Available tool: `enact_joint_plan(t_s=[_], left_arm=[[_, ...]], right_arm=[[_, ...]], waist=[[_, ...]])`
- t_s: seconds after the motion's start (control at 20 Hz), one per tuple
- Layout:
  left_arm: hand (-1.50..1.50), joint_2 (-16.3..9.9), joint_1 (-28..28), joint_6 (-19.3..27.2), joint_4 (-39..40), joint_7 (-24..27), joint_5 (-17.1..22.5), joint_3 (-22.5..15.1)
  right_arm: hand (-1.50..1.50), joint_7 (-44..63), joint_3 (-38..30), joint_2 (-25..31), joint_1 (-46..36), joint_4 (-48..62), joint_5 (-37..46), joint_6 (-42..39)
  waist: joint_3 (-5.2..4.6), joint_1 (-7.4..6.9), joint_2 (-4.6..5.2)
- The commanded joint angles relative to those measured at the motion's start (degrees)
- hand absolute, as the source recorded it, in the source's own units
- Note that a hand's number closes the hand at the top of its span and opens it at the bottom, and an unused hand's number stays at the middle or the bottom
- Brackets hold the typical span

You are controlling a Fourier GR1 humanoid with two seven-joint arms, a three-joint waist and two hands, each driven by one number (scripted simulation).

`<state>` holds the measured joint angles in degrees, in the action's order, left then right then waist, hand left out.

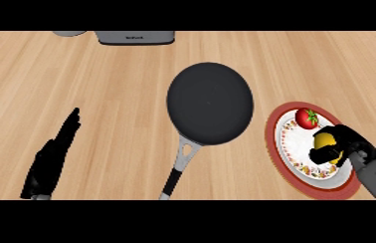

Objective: Pick the lemon from the plate and place it in the pan

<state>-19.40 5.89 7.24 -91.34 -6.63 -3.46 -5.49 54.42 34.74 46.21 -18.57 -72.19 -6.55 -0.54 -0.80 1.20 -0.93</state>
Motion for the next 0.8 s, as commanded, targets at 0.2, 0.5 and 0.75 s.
enact_joint_plan(t_s=[0.2,0.5,0.75], left_arm=[[0.0,-0.06,0.53,-0.46,0.77,0.8,0.49,1.36],[0.0,-0.15,0.15,-0.7,-0.16,-1.24,0.25,0.99],[0.0,0.61,-0.98,-1.06,-1.66,-2.4,0.06,0.51]], right_arm=[[1.5,-1.16,3.47,6.97,5.55,-17.63,19.14,14.97],[1.5,-3.81,1.23,11.41,1.06,-25.37,35.36,25.51],[1.5,-0.52,-1.66,11.85,-1.35,-33.49,41.77,24.33]], waist=[[0.63,0.91,0.2],[0.62,0.8,-0.16],[0.73,-0.51,0.54]])
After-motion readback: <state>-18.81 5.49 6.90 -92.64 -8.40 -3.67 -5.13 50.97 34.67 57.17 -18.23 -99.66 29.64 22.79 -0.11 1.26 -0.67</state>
